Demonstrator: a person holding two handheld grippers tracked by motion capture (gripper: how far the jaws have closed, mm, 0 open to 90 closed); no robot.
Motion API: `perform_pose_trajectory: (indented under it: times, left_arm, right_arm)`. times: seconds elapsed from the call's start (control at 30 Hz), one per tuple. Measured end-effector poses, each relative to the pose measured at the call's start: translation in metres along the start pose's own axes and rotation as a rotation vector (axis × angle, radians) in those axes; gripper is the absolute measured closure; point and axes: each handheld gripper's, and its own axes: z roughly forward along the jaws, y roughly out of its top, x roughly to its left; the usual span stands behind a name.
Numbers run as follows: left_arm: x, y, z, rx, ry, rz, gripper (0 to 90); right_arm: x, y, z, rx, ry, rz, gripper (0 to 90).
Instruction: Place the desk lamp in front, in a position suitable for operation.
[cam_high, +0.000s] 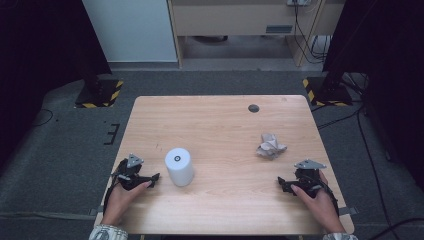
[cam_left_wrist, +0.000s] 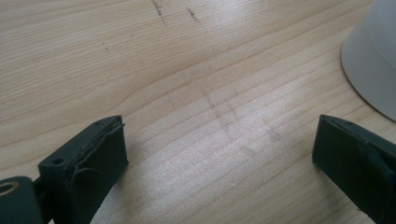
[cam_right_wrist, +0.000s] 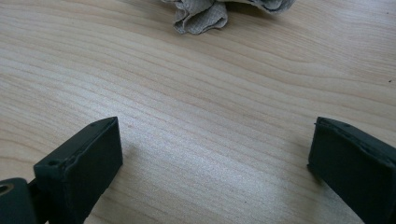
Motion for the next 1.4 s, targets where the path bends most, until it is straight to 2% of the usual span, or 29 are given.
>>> perform_pose_trajectory:
  times: [0.17, 0.23, 0.27, 0.3, 0.33, 0.37, 0.43, 0.47, 0.5, 0.63, 0.67, 0.8, 1.0, 1.07, 1.17, 1.4]
  left_arm:
    - [-0.001, 0.001, 0.000, 0.006, 0.005, -0.012, 2.2]
    - [-0.002, 0.003, -0.002, 0.011, -0.014, -0.042, 3.3]
    - [-0.005, 0.006, -0.006, 0.004, -0.034, -0.034, 4.2]
    - [-0.005, 0.006, -0.006, 0.004, -0.034, -0.034, 4.0]
    - [-0.009, 0.009, -0.012, -0.003, -0.044, -0.013, 4.0]
    - [-0.009, 0.009, -0.012, -0.003, -0.044, -0.013, 3.8]
    - [-0.015, 0.011, -0.018, -0.004, -0.070, 0.014, 3.9]
    - [-0.022, 0.015, -0.022, -0.002, -0.090, 0.046, 4.2]
    - [-0.022, 0.015, -0.022, -0.002, -0.090, 0.046, 4.2]
    - [-0.036, 0.021, -0.029, -0.012, -0.147, 0.083, 4.2]
    - [-0.041, 0.025, -0.032, -0.012, -0.165, 0.104, 4.2]
    - [-0.049, 0.030, -0.037, -0.020, -0.197, 0.125, 4.3]
    - [-0.069, 0.044, -0.041, -0.039, -0.237, 0.183, 4.0]
    - [-0.073, 0.048, -0.039, -0.045, -0.238, 0.192, 3.9]
    - [-0.075, 0.052, -0.035, -0.042, -0.229, 0.188, 3.4]
    - [-0.076, 0.067, -0.029, -0.089, -0.247, 0.146, 3.0]
  right_arm:
    - [0.000, 0.000, 0.000, 0.000, 0.000, 0.000, 3.2]
    - [0.000, 0.000, 0.000, 0.000, 0.000, 0.000, 3.2]
    - [0.000, 0.000, 0.000, 0.000, -0.001, 0.001, 3.2]
    - [0.000, 0.000, 0.000, 0.000, -0.001, 0.001, 3.2]
    - [0.000, 0.000, 0.000, 0.000, 0.001, -0.001, 3.2]
    - [0.000, 0.000, 0.000, 0.000, 0.001, -0.001, 3.2]
    - [0.000, 0.000, 0.000, 0.000, 0.001, 0.000, 3.2]
    - [0.000, 0.000, 0.000, -0.001, 0.001, -0.002, 3.2]
    - [0.000, 0.000, 0.000, -0.001, 0.001, -0.002, 3.2]
    - [0.000, 0.000, 0.000, -0.001, 0.002, -0.003, 3.2]
    - [0.000, 0.000, 0.000, 0.000, 0.002, 0.000, 3.1]
    - [0.000, 0.000, 0.000, 0.000, 0.004, 0.000, 3.0]
    - [0.000, 0.000, 0.000, 0.002, 0.006, 0.000, 2.7]
    - [0.000, 0.000, 0.000, 0.002, 0.006, 0.001, 2.6]
    - [0.000, 0.000, 0.001, 0.002, 0.006, -0.001, 2.4]
    - [0.000, 0.001, 0.001, 0.004, 0.008, -0.004, 2.1]
